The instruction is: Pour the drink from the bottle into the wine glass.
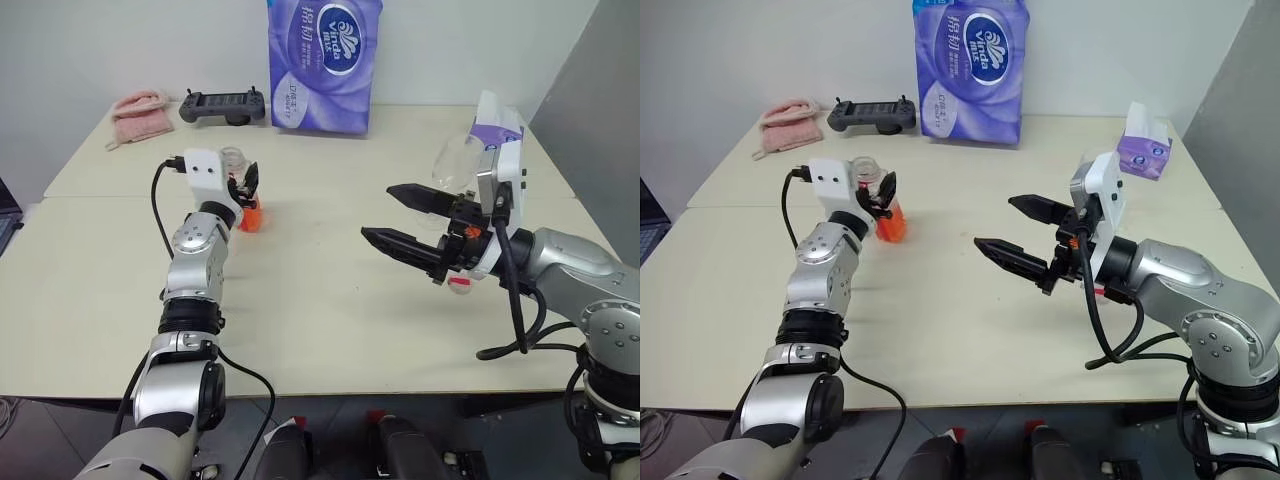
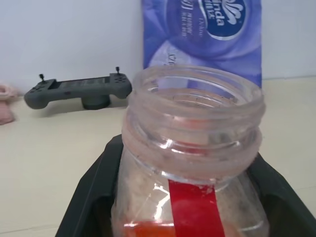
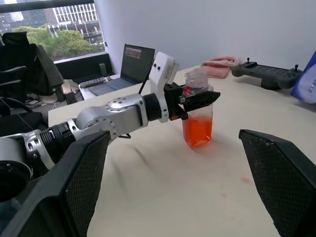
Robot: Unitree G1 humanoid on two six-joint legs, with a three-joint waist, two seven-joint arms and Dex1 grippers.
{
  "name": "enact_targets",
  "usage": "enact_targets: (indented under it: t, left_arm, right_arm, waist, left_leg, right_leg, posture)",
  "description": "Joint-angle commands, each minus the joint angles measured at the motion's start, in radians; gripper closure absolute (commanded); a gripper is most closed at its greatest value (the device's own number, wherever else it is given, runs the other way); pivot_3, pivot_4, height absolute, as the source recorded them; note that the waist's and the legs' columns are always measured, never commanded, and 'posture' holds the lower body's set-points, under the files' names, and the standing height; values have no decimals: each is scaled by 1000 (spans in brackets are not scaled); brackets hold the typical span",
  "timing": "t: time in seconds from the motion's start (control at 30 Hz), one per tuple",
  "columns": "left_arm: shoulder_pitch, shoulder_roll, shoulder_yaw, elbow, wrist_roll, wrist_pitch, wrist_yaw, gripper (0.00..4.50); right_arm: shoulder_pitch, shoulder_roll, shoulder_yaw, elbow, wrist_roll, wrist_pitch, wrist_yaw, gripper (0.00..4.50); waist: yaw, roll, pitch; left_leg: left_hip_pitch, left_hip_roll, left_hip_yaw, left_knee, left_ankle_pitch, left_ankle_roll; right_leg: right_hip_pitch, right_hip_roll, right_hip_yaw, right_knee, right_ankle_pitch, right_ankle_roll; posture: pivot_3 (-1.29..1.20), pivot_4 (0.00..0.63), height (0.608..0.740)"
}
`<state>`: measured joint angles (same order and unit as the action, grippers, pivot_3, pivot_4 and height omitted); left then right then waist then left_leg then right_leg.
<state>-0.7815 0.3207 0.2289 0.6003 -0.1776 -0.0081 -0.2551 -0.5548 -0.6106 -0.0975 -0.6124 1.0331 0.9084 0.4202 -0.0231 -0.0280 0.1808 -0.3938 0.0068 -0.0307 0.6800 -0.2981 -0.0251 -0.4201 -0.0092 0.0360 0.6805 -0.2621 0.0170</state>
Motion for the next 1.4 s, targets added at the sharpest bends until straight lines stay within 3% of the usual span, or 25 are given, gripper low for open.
enact_targets:
  t: [0.03, 0.33, 0.6, 1.03, 1.2, 1.4]
  left_arm:
    - [-35, 9, 47, 27, -48, -63, -22, 2324]
    - [-87, 46, 61, 172, -50, -99, -46, 2324]
    - [-101, 60, 55, 220, -45, -112, -50, 24]
    - [39, 24, 28, 24, -47, 11, -23, 24]
    - [206, 23, 17, -232, -53, 148, 1, 24]
    - [469, 70, -10, -635, -110, 374, -66, 24]
  right_arm:
    - [-20, -6, -12, -13, 7, -9, -4, 55]
    - [-28, 1, -2, -15, 9, -6, -33, 55]
    - [-31, 5, 8, -10, -1, -10, -43, 0]
    - [-32, 19, 22, -6, -17, -15, -55, 0]
    - [14, 15, 13, -29, -25, -13, -65, 0]
    - [178, 16, 17, -53, -105, -52, -86, 0]
  waist:
    - [0, 0, 0]
    - [-1, 0, 0]
    - [-3, 0, 0]
    - [-3, 0, 0]
    - [-4, 0, 0]
    - [-3, -1, -1]
  left_leg:
    - [-1, 0, 0, 0, 0, 0]
    - [-1, 0, 0, 0, 0, 0]
    - [0, 0, 0, 0, 0, 1]
    - [-1, 0, 0, 0, 0, 1]
    - [-1, 0, 0, 0, 0, 0]
    - [-1, 1, 0, 0, 0, 0]
  right_leg:
    - [0, 0, 0, 0, 0, 0]
    - [0, 0, -1, 1, 0, 0]
    - [-1, 0, 0, 1, 1, 0]
    - [-1, 0, 0, 1, 1, 0]
    - [-1, 0, 0, 1, 1, -1]
    - [-1, -1, 0, 1, 1, -1]
  posture:
    - [0, 150, 740]
    - [0, 150, 740]
    - [0, 150, 740]
    - [0, 150, 740]
    - [0, 150, 740]
    - [0, 150, 740]
